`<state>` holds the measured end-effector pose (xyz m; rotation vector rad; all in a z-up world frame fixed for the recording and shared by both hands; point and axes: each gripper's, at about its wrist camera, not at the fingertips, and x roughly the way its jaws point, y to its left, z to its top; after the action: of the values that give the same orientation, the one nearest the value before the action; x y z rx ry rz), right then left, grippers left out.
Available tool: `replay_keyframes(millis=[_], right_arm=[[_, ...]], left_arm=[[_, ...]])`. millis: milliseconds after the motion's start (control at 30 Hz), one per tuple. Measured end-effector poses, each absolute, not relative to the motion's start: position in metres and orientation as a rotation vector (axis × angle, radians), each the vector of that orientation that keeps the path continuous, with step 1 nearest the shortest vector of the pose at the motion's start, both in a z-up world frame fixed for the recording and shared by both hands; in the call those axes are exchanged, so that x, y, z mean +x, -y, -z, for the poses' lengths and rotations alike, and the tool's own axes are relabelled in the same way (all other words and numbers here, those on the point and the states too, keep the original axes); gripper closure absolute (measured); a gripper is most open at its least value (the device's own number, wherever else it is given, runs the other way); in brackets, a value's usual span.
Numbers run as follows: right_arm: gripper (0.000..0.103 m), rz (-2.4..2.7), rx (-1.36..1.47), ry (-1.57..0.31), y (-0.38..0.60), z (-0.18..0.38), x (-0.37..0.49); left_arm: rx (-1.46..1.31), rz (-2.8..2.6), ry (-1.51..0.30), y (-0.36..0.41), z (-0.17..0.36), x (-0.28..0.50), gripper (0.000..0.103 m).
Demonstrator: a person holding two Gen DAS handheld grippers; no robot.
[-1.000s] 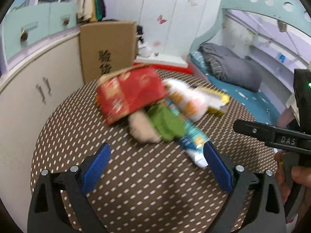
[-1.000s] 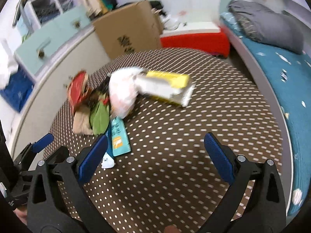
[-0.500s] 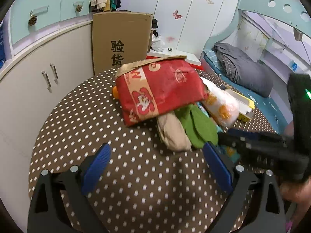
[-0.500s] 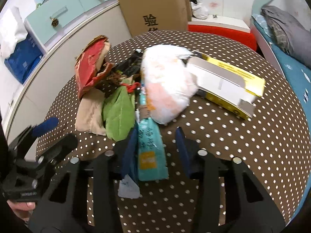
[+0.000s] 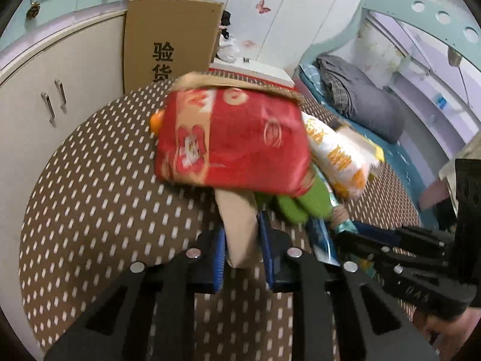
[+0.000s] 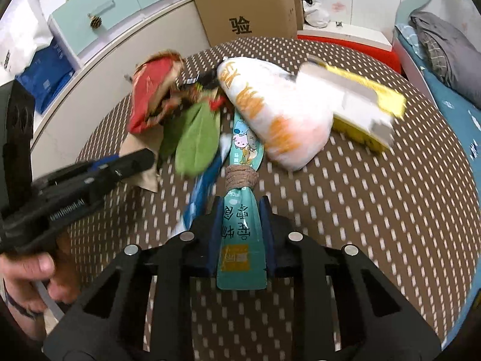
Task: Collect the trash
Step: 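Grasp the teal snack pouch with the right tool while the left grasps a beige sock, then carry the pouch and sock to the wastebasket and open both tools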
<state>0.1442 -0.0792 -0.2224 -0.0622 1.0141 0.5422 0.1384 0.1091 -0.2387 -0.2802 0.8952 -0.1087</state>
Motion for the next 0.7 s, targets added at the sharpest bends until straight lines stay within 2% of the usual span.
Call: replay_keyframes(millis=[100, 133, 167, 233, 267, 333, 367, 433, 467, 700], right_arm=[[0.076, -0.55, -0.083, -1.02, 0.084, 0.222, 0.133], [0.071, -0.556, -0.078, -1.021, 0.085, 0.222, 0.134], [0.064, -0.558, -0.071, -1.019, 0.085, 0.222, 0.136], [0.061, -0.54, -0.066, -1.004, 0.082, 0.221, 0.143], [0.061, -0.543, -0.057, -0.994, 0.08, 0.22, 0.148], [0.063, -0.543, -0.053, -0.996, 0.072, 0.222, 0.157], [0.066, -0.54, -0.063, -0.994, 0.07, 0.223, 0.158], [0.081, -0.529, -0.11, -0.981, 0.064, 0.222, 0.157], [0.081, -0.536, -0.107, -0.99, 0.064, 0.222, 0.155], [0.082, -0.54, -0.027, -1.001, 0.096, 0.22, 0.118]], left_arm=[[-0.257, 0.102, -0.903, -0.114, 0.238, 0.118, 0.082], [-0.239, 0.09, -0.899, -0.114, 0.237, 0.116, 0.077], [-0.222, 0.072, -0.894, -0.115, 0.237, 0.116, 0.061], [-0.223, 0.037, -0.868, -0.118, 0.232, 0.118, 0.036], [-0.239, 0.038, -0.849, -0.12, 0.229, 0.121, 0.036], [-0.252, 0.056, -0.858, -0.121, 0.23, 0.131, 0.037], [-0.248, 0.06, -0.869, -0.12, 0.232, 0.135, 0.05], [-0.231, 0.072, -0.895, -0.116, 0.238, 0.138, 0.066], [-0.223, 0.071, -0.895, -0.111, 0.238, 0.132, 0.073], [-0.231, 0.093, -0.906, -0.115, 0.242, 0.095, 0.076]])
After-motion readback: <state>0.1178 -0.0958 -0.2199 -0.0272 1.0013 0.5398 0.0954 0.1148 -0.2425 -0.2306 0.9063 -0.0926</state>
